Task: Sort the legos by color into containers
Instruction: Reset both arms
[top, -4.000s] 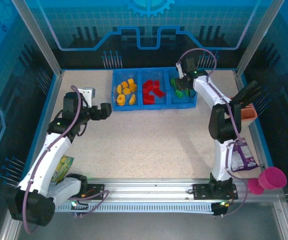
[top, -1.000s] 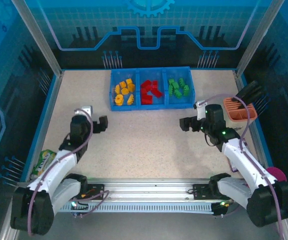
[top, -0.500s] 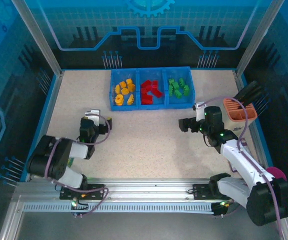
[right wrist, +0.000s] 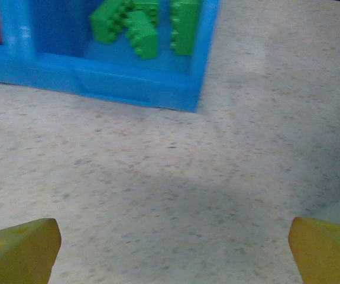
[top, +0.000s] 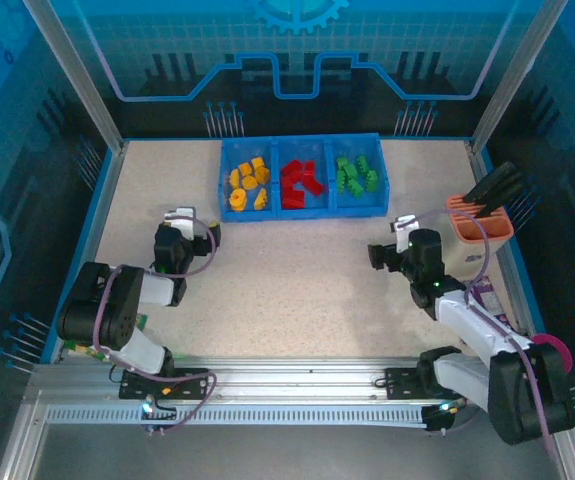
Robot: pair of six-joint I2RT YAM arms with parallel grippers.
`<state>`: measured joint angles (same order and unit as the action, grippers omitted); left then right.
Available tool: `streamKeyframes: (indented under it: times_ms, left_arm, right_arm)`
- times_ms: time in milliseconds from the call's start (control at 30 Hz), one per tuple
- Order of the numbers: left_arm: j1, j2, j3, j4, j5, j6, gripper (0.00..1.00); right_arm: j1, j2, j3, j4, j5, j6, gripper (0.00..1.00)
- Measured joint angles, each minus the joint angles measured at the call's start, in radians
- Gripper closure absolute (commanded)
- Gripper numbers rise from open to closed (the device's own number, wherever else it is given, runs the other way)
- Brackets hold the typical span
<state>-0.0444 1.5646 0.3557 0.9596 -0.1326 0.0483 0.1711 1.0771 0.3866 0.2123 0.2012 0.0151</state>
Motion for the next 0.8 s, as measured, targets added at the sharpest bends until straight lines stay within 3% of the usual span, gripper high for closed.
streamKeyframes:
  times_ms: [167,467,800]
  left_arm:
    - [0.006,0.000,0.003,-0.019,0.003,-0.014,0.01]
    - [0.010,0.000,0.003,-0.035,0.010,-0.023,0.01]
    - [0.010,0.000,0.009,-0.038,0.011,-0.023,0.01]
  right_arm:
    - [-0.095,0.104,-0.078,0.260,-0.037,0.000,0.00]
    - [-0.101,0.449,-0.078,0.699,-0.113,-0.015,0.00]
    - [-0.116,0.461,0.002,0.686,-0.166,-0.031,0.00]
